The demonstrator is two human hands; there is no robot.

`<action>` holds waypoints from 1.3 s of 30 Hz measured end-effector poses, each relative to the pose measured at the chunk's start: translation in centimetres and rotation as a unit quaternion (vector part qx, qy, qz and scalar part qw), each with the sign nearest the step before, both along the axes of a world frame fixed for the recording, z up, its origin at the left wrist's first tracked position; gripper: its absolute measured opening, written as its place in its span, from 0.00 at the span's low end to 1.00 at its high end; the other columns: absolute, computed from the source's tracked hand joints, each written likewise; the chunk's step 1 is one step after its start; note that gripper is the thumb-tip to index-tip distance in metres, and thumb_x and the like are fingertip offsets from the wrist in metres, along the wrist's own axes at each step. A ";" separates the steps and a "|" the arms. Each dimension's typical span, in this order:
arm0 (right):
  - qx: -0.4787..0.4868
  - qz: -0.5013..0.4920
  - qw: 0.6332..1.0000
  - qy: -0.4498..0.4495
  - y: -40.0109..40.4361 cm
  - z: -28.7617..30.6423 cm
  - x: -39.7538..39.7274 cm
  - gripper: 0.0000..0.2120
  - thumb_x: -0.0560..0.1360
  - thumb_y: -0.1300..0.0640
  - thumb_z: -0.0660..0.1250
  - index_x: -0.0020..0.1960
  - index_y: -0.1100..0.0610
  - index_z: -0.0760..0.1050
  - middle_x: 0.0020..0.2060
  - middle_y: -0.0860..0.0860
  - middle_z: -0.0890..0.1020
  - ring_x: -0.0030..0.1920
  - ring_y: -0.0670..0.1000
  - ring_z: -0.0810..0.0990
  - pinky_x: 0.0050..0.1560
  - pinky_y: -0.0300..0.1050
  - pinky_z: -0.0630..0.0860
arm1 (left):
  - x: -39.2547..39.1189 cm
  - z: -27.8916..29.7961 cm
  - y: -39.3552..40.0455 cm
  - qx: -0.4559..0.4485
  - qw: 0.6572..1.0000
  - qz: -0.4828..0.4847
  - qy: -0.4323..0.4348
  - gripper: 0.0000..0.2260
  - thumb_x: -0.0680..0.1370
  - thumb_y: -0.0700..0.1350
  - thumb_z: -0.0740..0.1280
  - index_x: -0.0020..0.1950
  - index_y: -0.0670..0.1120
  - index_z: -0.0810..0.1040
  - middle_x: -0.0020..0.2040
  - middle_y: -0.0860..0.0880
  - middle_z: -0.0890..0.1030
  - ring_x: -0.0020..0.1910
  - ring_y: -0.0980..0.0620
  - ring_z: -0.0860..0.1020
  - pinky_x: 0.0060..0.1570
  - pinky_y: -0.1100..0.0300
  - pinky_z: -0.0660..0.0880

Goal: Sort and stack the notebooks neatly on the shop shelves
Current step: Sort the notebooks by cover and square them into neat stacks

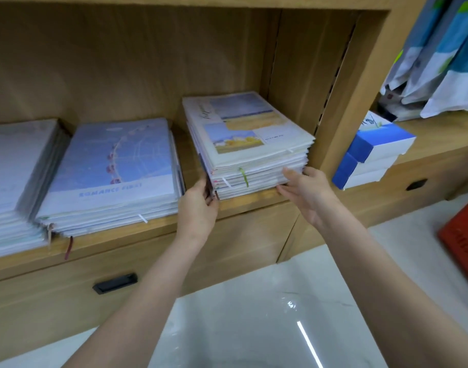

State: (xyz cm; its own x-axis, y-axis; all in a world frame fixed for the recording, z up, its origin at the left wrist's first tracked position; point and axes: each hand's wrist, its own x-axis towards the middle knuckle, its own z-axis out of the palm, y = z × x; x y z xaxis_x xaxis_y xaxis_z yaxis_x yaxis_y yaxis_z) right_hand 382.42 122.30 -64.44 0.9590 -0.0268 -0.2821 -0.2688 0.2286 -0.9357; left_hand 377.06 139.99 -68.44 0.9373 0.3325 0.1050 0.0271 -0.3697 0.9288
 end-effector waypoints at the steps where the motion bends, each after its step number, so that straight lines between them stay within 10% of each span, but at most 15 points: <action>1: -0.011 -0.008 1.000 -0.004 0.0 -0.2 -0.2 0.14 0.77 0.64 0.63 0.62 0.59 0.69 0.56 0.55 0.77 0.57 0.55 0.77 0.63 0.47 0.72 | -0.2 0.4 0.1 -0.035 0.999 -0.017 0.004 0.27 0.75 0.29 0.62 0.73 0.44 0.63 0.60 0.52 0.75 0.61 0.54 0.74 0.62 0.62 0.69; 12: -0.233 -0.032 0.966 -0.110 -0.3 -2.5 -0.1 0.27 0.75 0.69 0.56 0.71 0.50 0.65 0.50 0.46 0.76 0.49 0.46 0.75 0.41 0.34 0.70 | 0.3 1.4 -0.3 -0.054 0.997 0.042 -0.047 0.23 0.75 0.30 0.64 0.70 0.40 0.68 0.62 0.46 0.77 0.60 0.56 0.74 0.60 0.67 0.68; 22: -0.236 -0.017 0.964 -0.122 -0.1 -3.1 -0.9 0.33 0.76 0.70 0.55 0.75 0.46 0.56 0.67 0.47 0.70 0.66 0.47 0.69 0.58 0.42 0.70 | -1.1 -0.2 -0.6 -0.059 0.998 -0.019 -0.033 0.28 0.75 0.29 0.64 0.73 0.43 0.62 0.60 0.57 0.71 0.63 0.59 0.71 0.65 0.63 0.67; 26: -0.368 -0.057 0.905 -0.205 -0.1 -2.4 -2.0 0.27 0.76 0.69 0.59 0.73 0.56 0.59 0.70 0.52 0.65 0.69 0.50 0.66 0.68 0.44 0.65 | -0.7 0.7 -0.6 -0.010 0.999 -0.004 -0.048 0.23 0.76 0.34 0.65 0.70 0.44 0.67 0.57 0.58 0.73 0.59 0.62 0.72 0.61 0.68 0.68; 31: -0.461 -0.059 0.838 -0.285 -0.3 -1.5 -2.1 0.28 0.75 0.70 0.59 0.73 0.57 0.59 0.72 0.53 0.60 0.71 0.50 0.61 0.65 0.33 0.57 | -0.1 1.3 -0.5 0.061 0.996 0.018 -0.060 0.19 0.77 0.34 0.64 0.68 0.43 0.71 0.54 0.57 0.74 0.55 0.61 0.73 0.56 0.68 0.68; 39: -0.464 -0.041 0.838 -0.284 1.2 -1.0 -2.4 0.30 0.75 0.71 0.60 0.73 0.55 0.57 0.72 0.53 0.56 0.70 0.49 0.60 0.62 0.32 0.57 | 0.4 0.8 -0.7 0.103 0.990 0.062 -0.073 0.18 0.78 0.34 0.60 0.68 0.41 0.71 0.57 0.46 0.80 0.56 0.51 0.78 0.54 0.66 0.69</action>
